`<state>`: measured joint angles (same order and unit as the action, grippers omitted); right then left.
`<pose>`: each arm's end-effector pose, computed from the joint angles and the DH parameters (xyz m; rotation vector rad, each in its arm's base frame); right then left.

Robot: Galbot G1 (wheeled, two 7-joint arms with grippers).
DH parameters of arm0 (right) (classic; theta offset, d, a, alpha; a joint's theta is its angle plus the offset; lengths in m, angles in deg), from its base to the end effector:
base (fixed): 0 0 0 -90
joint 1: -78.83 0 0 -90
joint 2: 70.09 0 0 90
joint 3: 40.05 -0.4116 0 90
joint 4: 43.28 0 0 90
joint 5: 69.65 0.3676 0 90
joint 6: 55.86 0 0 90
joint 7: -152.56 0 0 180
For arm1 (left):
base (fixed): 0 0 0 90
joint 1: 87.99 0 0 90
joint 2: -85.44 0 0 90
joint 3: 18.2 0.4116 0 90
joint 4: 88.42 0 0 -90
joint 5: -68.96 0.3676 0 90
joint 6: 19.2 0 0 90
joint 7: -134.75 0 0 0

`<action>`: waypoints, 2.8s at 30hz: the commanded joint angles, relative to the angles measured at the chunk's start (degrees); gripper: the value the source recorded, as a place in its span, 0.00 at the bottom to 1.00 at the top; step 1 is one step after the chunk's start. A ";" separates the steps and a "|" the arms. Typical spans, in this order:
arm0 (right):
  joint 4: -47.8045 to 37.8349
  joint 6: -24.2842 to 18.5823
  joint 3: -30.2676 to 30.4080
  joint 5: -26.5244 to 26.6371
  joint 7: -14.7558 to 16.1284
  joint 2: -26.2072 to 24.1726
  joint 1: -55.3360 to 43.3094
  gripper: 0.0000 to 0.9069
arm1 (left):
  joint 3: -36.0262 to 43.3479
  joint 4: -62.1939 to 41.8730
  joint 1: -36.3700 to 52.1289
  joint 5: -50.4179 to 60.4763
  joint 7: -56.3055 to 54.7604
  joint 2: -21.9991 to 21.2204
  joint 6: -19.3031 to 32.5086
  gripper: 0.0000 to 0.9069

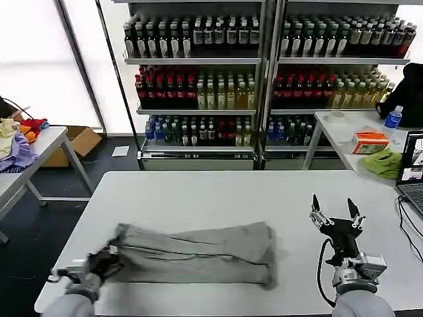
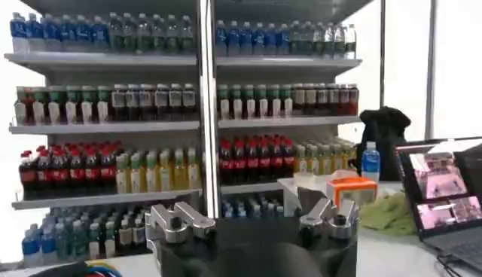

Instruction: Fold and organize the clothes.

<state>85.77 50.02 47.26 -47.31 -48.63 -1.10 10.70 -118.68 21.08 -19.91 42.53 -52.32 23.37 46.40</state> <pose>0.2038 -0.0770 -0.2577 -0.2571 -3.1213 -0.0242 0.2318 0.1910 -0.3366 0.1778 -2.7143 -0.1145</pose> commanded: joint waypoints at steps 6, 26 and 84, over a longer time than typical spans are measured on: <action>0.15 0.23 -0.46 0.89 -0.45 -0.21 -0.82 1.00 | -7.78 8.31 0.30 0.13 -0.30 8.53 -1.86 0.00; 1.56 -0.06 -4.66 -1.62 -0.68 3.28 6.57 1.00 | 33.81 8.12 11.16 -0.46 -5.39 -6.71 -7.00 0.00; -5.04 0.01 6.09 -2.51 -1.19 1.47 -2.88 1.00 | 12.51 6.78 1.80 0.80 -8.79 -5.40 -1.13 1.00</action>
<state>81.70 50.01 51.04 -50.09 -49.85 1.14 10.14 -100.09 28.97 -13.70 37.98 -61.90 16.76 44.96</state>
